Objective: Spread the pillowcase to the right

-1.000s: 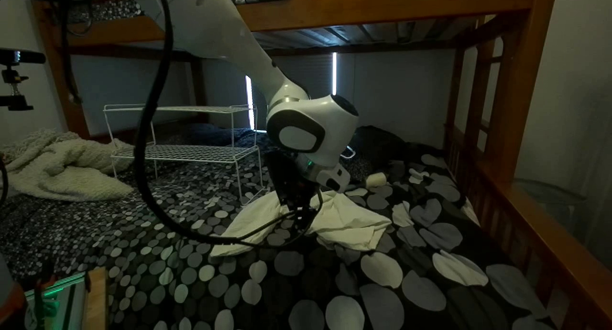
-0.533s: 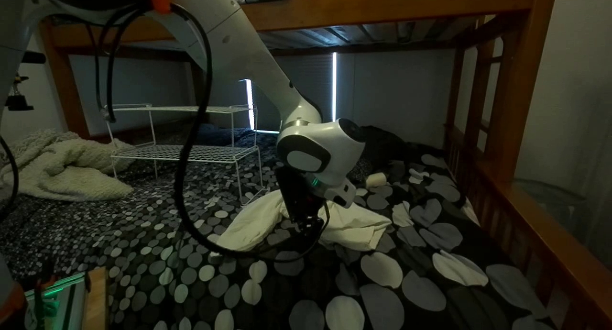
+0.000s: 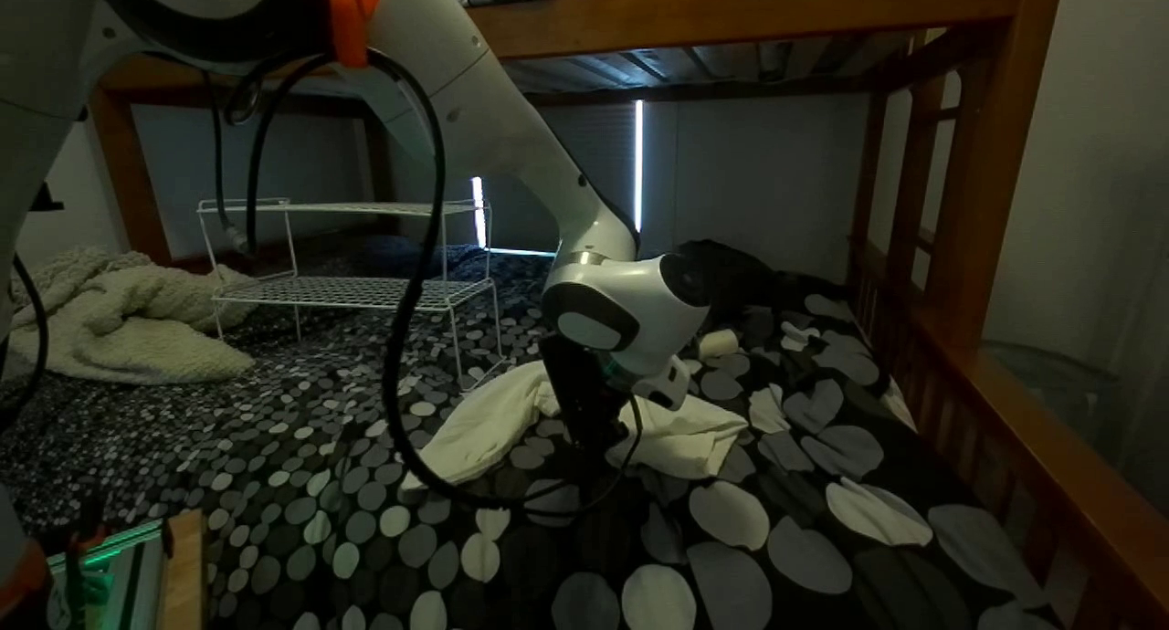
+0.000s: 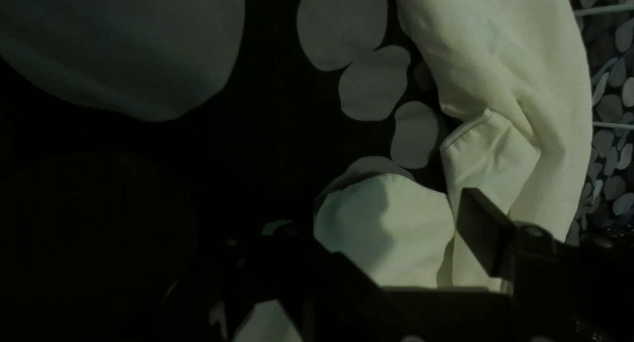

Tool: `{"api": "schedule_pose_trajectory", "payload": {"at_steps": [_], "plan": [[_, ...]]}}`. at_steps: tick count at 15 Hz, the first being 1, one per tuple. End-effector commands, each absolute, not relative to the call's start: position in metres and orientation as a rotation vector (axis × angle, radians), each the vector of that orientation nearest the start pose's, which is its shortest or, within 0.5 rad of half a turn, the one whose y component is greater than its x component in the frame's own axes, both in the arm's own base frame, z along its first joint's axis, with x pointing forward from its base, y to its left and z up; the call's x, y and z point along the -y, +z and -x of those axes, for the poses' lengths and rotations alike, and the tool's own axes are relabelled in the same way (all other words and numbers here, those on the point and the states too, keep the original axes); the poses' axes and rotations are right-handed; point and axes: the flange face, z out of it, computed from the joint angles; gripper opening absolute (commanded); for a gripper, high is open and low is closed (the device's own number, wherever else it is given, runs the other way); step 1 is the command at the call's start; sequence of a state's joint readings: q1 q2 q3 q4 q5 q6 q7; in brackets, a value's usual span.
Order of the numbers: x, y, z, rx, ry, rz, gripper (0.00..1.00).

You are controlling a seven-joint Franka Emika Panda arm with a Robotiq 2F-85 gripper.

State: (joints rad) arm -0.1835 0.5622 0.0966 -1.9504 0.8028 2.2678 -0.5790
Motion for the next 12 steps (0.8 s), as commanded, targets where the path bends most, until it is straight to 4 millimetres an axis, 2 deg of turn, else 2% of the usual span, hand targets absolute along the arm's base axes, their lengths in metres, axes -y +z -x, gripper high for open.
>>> {"api": "schedule_pose_trajectory", "payload": {"at_steps": [1,4,10,12], "plan": [[0.035,0.164,-0.6,-0.145,0.022,2.458,0.7],[0.036,0.157,-0.602,-0.138,0.022,2.459,0.64],[0.044,0.142,-0.607,-0.145,0.016,2.452,0.64],[0.046,0.139,-0.609,-0.125,0.011,2.439,0.59]]}}
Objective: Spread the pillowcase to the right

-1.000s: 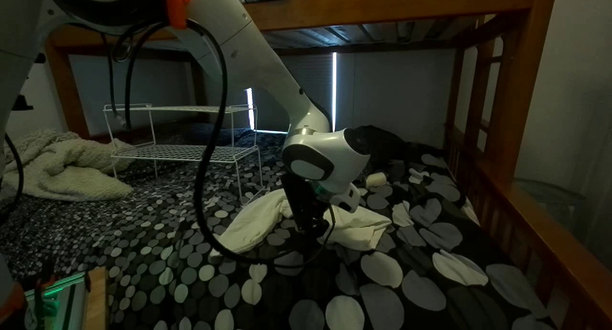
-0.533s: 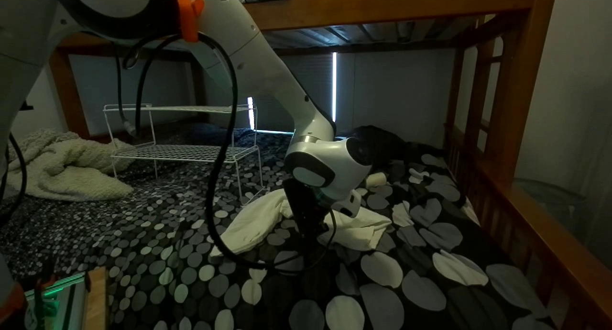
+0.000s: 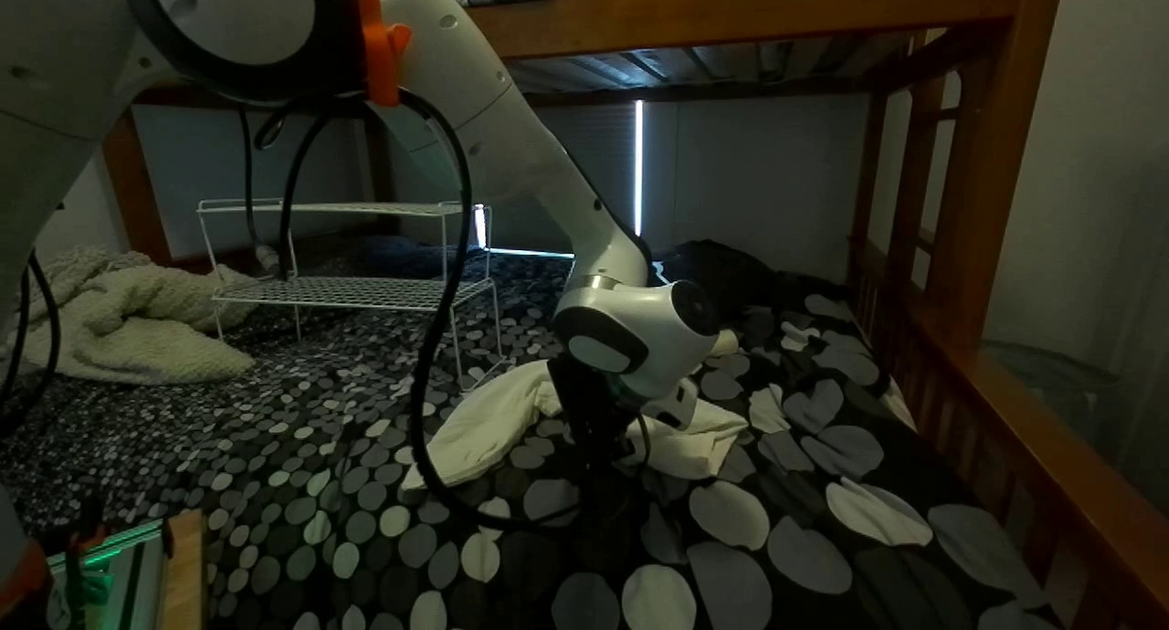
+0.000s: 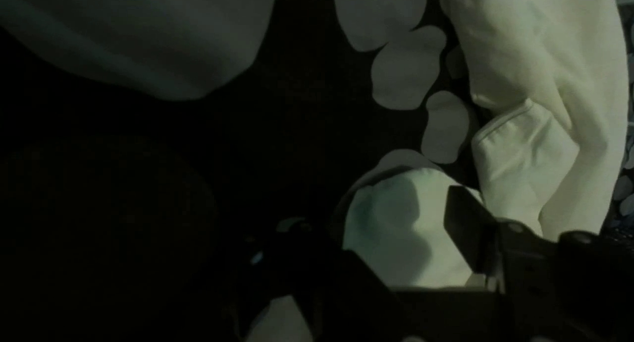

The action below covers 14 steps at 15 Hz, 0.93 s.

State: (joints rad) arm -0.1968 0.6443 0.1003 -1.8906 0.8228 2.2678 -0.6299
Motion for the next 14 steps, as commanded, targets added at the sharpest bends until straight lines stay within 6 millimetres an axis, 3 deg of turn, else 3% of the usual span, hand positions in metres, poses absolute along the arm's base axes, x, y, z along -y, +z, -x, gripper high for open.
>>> {"api": "schedule_pose_trajectory", "payload": {"at_steps": [1,3,4,14], "plan": [[0.049,0.137,-0.611,-0.116,-0.01,2.433,0.51],[0.051,0.136,-0.613,-0.094,-0.038,2.41,0.48],[0.051,0.137,-0.614,-0.085,-0.049,2.396,0.4],[0.041,0.138,-0.607,-0.023,0.022,2.268,0.48]]}}
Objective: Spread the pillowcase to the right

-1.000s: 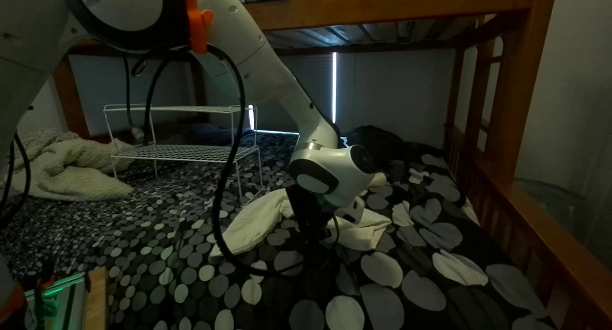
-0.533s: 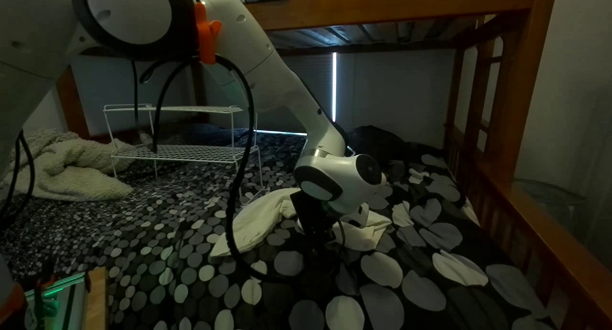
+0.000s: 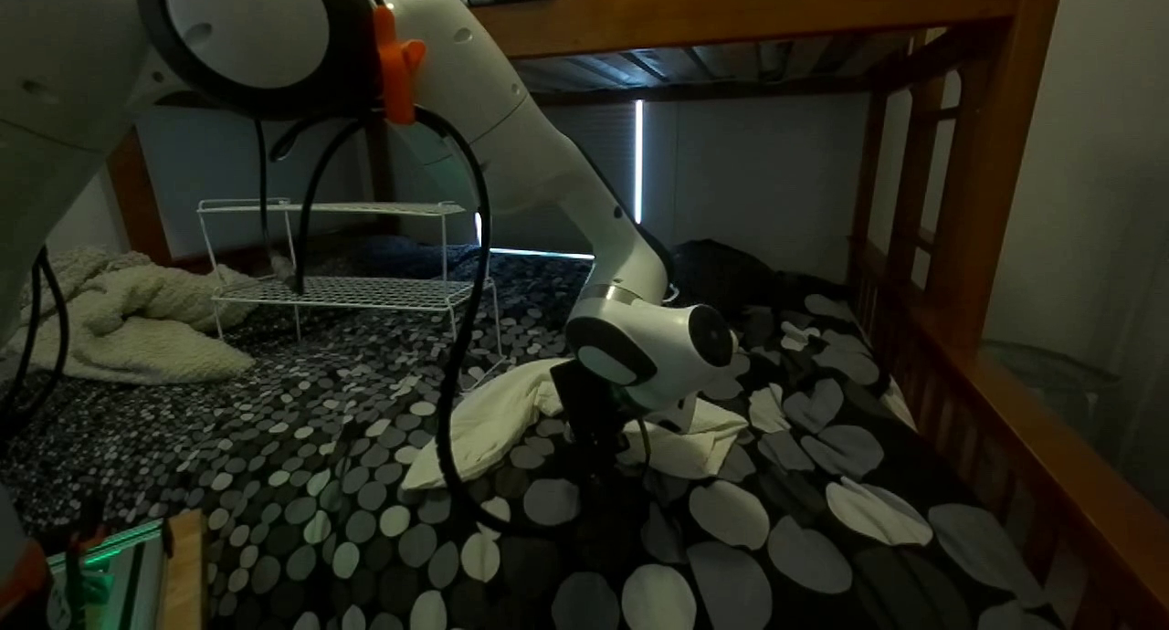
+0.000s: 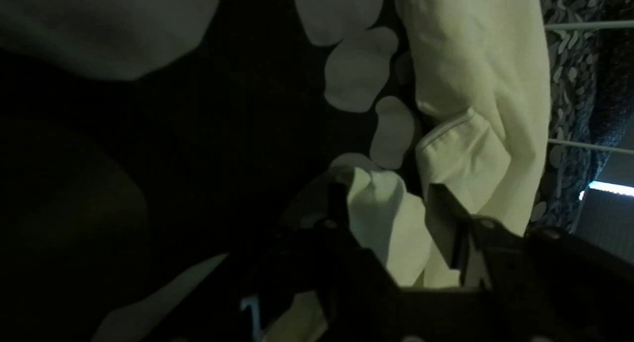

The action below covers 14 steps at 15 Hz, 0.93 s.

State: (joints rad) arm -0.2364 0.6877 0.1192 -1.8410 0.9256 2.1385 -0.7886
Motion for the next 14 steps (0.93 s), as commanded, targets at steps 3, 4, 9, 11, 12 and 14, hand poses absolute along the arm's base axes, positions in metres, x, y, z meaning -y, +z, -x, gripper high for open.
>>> {"api": "schedule_pose_trajectory", "payload": {"at_steps": [3,4,9,11,12,14], "plan": [[0.042,0.139,-0.607,-0.023,0.031,2.254,0.27],[0.043,0.139,-0.607,-0.023,0.035,2.251,0.18],[0.047,0.143,-0.606,-0.032,0.044,2.269,0.0],[0.052,0.151,-0.604,-0.046,0.061,2.313,0.01],[0.056,0.156,-0.603,-0.062,0.067,2.338,0.01],[0.067,0.178,-0.597,-0.112,0.05,2.442,0.01]]}}
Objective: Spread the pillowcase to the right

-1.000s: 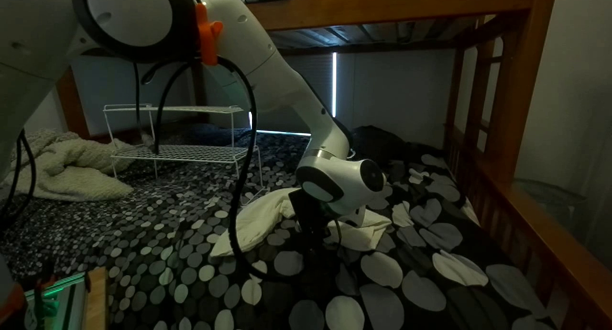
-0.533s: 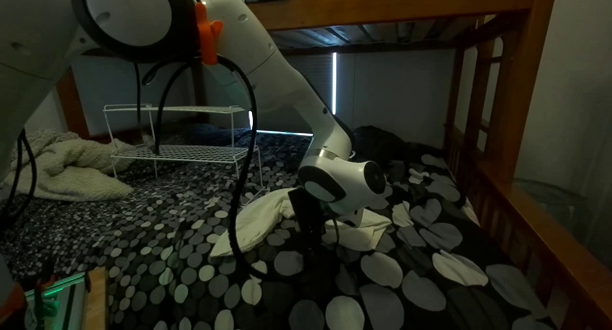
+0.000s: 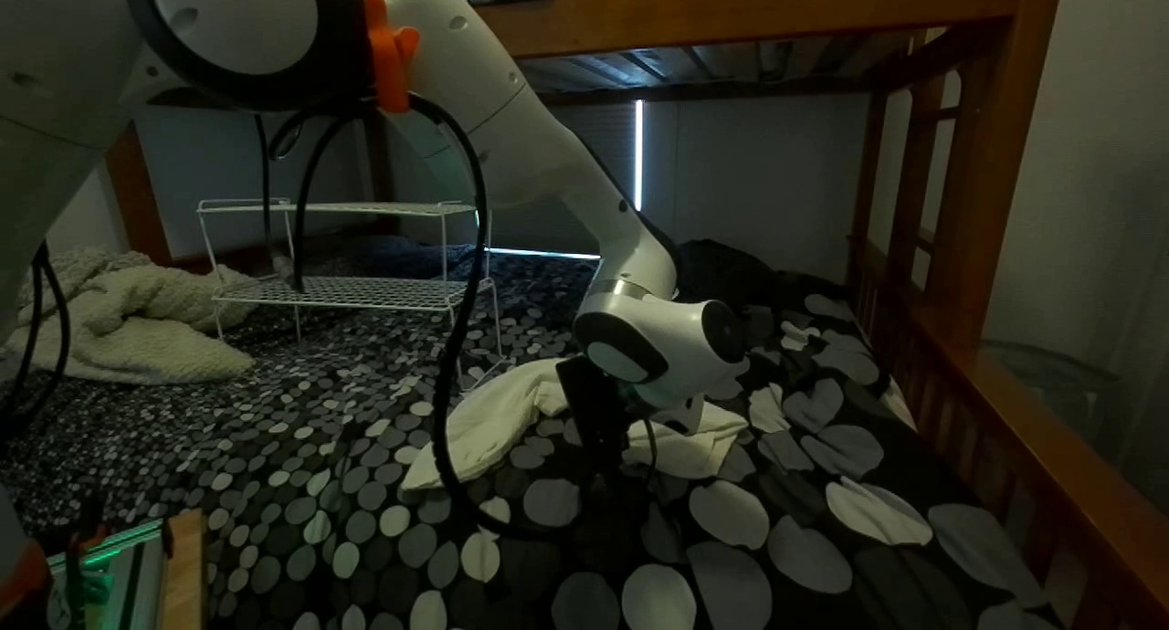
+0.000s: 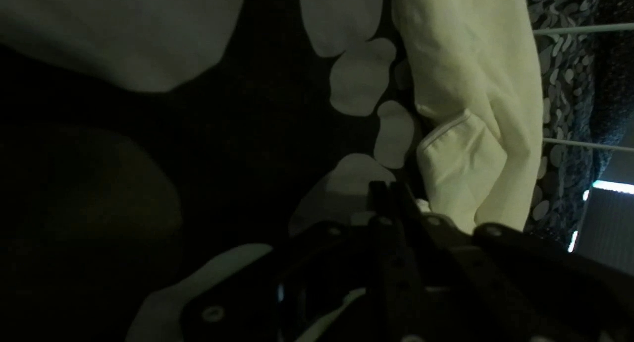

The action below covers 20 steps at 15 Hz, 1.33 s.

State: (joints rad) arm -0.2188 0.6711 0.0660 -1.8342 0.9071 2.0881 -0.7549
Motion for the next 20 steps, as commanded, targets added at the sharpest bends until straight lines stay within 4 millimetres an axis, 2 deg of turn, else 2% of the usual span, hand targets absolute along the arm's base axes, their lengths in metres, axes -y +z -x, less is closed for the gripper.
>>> {"api": "schedule_pose_trajectory", "payload": {"at_steps": [1,5,8,13,17,18,20], "plan": [[0.073,0.192,-0.592,-0.131,0.037,2.495,0.01],[0.099,0.237,-0.58,-0.178,0.013,2.693,0.01],[0.123,0.267,-0.575,-0.207,-0.068,2.845,0.01],[0.18,0.316,-0.59,-0.135,-0.383,3.076,0.01],[0.22,0.336,-0.598,-0.118,-0.69,3.204,0.01],[0.206,0.332,-0.6,-0.102,-0.601,3.165,0.03],[0.217,0.337,-0.6,-0.107,-0.671,3.188,0.03]]}}
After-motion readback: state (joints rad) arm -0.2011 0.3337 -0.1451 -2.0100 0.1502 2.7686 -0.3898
